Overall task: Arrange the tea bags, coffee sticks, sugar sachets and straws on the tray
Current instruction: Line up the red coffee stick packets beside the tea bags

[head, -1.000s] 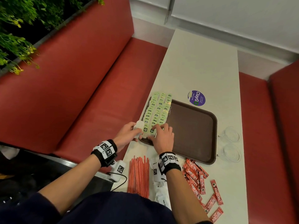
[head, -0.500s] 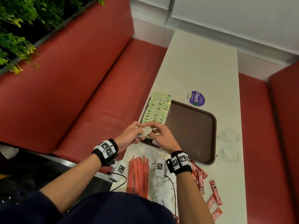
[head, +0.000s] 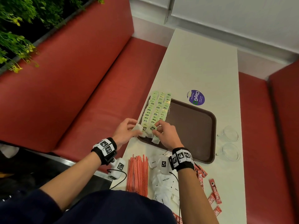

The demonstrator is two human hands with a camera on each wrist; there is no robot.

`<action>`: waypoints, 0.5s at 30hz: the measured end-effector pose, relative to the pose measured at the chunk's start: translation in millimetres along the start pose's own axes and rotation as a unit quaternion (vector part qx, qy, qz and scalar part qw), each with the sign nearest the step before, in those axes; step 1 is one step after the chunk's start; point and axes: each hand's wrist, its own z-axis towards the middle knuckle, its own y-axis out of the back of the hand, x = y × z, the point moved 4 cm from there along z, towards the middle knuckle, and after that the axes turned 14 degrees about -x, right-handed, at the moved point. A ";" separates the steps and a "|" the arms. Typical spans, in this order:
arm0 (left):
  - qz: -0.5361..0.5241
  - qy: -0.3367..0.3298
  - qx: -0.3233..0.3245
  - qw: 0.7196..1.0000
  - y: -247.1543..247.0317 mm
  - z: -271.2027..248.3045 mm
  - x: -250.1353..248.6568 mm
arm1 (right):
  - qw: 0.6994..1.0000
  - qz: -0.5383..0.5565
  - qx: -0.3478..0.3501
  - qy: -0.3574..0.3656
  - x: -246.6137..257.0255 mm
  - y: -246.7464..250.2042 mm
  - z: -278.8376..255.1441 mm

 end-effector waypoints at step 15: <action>-0.029 -0.009 -0.021 0.999 5.6 -0.6 -4.7 | 0.984 -0.173 0.039 0.020 2.9 -23.0 -2.4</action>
